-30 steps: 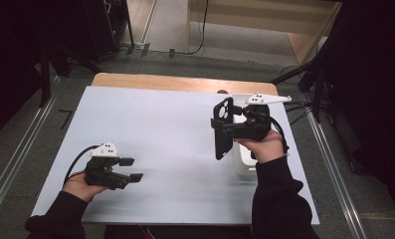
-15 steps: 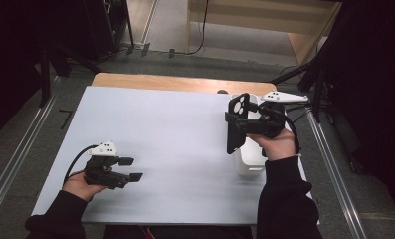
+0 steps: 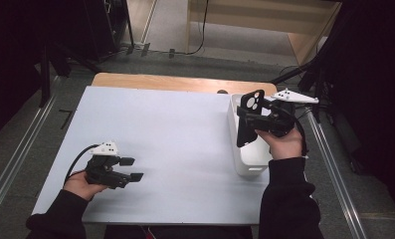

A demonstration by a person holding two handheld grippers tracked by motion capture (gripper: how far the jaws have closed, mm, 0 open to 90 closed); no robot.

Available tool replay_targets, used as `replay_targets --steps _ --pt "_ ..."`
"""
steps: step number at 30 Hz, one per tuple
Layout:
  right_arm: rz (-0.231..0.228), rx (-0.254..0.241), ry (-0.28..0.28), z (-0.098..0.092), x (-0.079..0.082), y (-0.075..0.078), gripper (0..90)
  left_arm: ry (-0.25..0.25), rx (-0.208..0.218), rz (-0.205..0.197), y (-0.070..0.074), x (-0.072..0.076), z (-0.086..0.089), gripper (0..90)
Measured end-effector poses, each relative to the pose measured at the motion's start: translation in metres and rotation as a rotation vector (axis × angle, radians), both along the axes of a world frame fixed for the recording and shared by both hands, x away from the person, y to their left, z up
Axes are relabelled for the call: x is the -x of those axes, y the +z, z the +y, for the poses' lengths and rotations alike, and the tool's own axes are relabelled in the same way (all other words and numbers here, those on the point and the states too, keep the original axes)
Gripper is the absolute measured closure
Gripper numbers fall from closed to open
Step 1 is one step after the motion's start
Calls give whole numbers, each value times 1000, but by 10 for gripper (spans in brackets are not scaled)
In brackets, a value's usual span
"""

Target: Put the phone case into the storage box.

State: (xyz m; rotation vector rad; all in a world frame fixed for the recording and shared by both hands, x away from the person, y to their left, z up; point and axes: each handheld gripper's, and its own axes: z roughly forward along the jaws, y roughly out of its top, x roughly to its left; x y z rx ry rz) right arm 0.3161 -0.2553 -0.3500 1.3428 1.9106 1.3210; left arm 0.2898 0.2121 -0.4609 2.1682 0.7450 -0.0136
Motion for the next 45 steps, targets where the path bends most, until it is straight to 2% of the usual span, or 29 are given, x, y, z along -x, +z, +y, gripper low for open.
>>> replay_targets --steps 5,13,17,24,28,39,41,45 --pt "-4 -12 -66 -4 -6 -3 117 1 0 0 0 0 0 297" --pt "-10 -1 -111 -7 -17 -2 117 3 11 -7 1 0 0 297" --pt "-9 -68 -98 -10 -25 -1 117 13 13 -3 1 0 1 297" --pt "-11 -37 -133 -13 -44 7 117 11 12 -4 1 0 2 297" --pt "-5 -47 -147 -19 -57 10 117 10 6 -6 1 0 3 297" --pt "23 -43 -202 -32 -83 6 117 9 9 -3 1 0 2 297" --pt "30 -58 -204 -33 -89 5 117 9 10 -2 1 0 2 297" --pt "22 -34 -218 -30 -98 5 117 11 10 -3 1 0 2 297"
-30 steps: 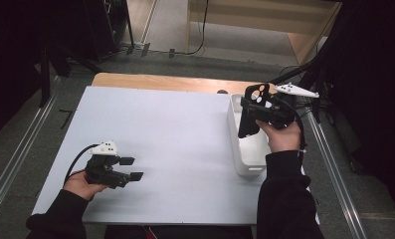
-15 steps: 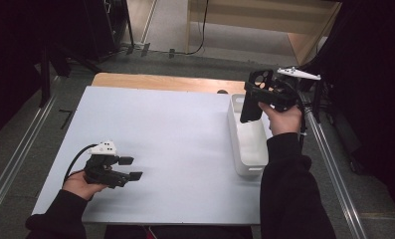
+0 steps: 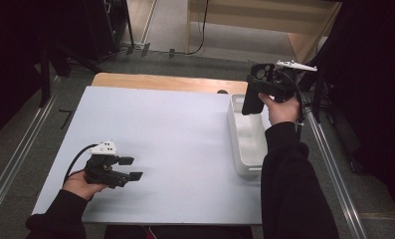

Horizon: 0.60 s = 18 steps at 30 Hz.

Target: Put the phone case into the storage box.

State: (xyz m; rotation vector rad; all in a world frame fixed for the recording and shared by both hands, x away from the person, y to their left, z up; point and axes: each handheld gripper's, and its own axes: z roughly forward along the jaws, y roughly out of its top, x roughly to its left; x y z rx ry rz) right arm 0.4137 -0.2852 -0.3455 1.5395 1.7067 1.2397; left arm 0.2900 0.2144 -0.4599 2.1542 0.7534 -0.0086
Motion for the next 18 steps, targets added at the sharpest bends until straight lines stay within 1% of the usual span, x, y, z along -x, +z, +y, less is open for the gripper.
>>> replay_targets --steps 5,8,12,15,18 --pt "0 35 -7 7 -10 1 117 -1 -2 0 0 0 0 297" --pt "0 27 -18 10 -16 0 117 -3 -1 0 0 0 0 297" --pt "0 53 -31 16 -22 -4 117 -2 -2 1 -1 0 -1 297" --pt "4 47 -40 17 -27 -6 117 -2 -1 2 0 0 -1 297" --pt "3 54 -48 17 -32 -9 117 -4 -4 4 -1 0 -1 297"
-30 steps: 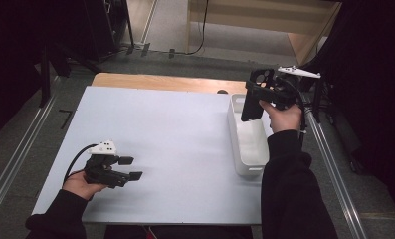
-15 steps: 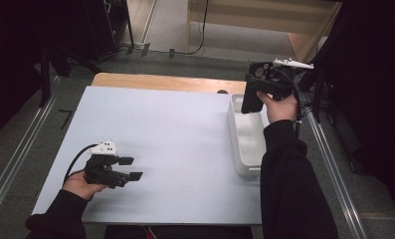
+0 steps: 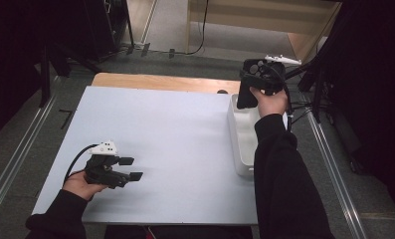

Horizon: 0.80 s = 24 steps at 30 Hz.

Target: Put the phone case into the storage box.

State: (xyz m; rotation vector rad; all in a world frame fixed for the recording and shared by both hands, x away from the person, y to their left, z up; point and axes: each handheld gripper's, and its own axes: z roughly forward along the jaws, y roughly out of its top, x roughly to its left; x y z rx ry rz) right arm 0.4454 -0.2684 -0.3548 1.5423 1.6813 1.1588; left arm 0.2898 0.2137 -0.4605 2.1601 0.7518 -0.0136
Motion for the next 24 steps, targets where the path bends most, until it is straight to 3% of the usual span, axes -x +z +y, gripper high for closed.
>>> replay_targets --steps 13,24 --pt "0 -12 -29 0 -13 -12 117 -4 0 0 0 0 0 297" --pt "9 37 -28 7 -20 -28 116 1 6 8 1 0 1 297"
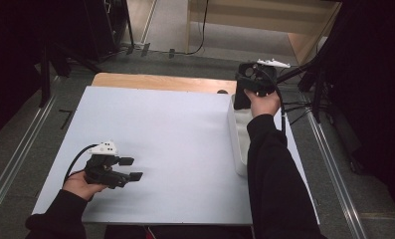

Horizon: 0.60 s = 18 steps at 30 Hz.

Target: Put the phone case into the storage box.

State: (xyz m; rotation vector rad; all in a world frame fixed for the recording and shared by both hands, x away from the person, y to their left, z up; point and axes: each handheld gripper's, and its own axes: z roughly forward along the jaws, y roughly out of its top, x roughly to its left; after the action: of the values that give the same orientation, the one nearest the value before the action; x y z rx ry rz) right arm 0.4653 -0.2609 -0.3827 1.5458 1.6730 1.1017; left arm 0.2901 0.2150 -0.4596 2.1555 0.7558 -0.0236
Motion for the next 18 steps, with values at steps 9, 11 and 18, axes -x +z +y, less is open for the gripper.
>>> replay_targets --steps 9,11,18 --pt "16 -15 -13 0 -2 -12 116 1 2 -1 -1 0 -2 297" --pt "19 -17 -15 0 -2 -16 116 -1 0 -2 -1 0 -2 297" --pt "30 -15 -18 0 -3 -24 116 -4 -4 2 -1 1 -2 297"
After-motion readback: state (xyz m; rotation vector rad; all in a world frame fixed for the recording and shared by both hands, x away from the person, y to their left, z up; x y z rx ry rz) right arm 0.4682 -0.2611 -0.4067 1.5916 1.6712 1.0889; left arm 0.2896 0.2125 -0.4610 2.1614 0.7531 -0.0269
